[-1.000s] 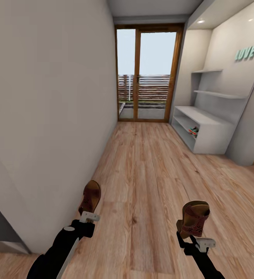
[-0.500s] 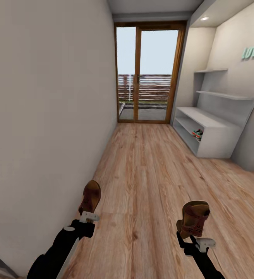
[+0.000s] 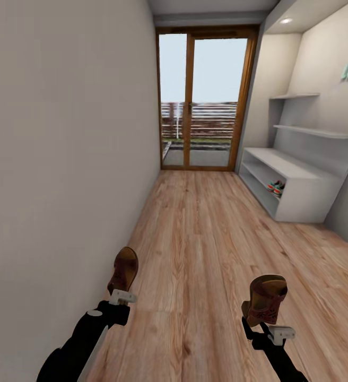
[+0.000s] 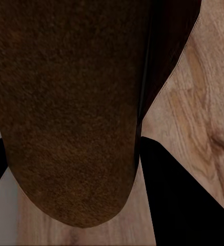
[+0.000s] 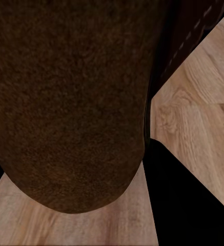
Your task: Pick up the two gym shoes and the two sandals from the corridor floor and place them onto the hallstand (shoe rack) in the corridor, making sure they are on the rack and not on the floor. Arrange them so the two gym shoes are next to each other and the two sandals are next to each other.
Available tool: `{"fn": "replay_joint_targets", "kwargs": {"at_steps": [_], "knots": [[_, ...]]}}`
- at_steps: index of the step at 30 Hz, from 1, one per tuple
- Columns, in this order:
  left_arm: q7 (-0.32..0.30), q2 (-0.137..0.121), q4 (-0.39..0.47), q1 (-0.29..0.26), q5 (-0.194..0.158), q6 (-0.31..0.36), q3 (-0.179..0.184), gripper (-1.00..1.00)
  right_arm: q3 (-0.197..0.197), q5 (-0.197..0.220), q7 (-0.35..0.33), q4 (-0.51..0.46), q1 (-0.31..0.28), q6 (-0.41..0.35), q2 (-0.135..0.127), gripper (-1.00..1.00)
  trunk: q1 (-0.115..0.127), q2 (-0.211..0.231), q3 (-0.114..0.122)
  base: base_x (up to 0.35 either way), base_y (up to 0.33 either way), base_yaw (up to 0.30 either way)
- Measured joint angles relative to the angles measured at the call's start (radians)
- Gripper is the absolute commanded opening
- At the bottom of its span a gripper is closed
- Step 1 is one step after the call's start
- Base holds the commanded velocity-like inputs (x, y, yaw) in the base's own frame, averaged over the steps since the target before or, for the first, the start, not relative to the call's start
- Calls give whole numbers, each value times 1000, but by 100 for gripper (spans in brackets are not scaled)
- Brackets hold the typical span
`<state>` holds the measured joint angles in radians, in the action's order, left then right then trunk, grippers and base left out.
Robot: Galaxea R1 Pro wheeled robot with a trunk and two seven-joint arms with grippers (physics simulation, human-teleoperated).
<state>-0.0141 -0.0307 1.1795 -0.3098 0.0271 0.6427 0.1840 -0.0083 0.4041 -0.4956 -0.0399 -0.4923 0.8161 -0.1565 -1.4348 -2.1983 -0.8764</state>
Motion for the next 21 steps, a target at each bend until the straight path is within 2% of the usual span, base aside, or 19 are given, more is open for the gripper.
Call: {"fn": "replay_joint_targets", "kwargs": {"at_steps": [15, 21], "knots": [[0, 1, 0, 0, 0, 0, 0, -100, 0, 0, 0, 0, 0, 0, 0, -100, 0, 0, 0, 334, 0, 0], [0, 1, 0, 0, 1, 0, 1, -100, 0, 0, 0, 0, 0, 0, 0, -100, 0, 0, 0, 327, -114, 0]]}}
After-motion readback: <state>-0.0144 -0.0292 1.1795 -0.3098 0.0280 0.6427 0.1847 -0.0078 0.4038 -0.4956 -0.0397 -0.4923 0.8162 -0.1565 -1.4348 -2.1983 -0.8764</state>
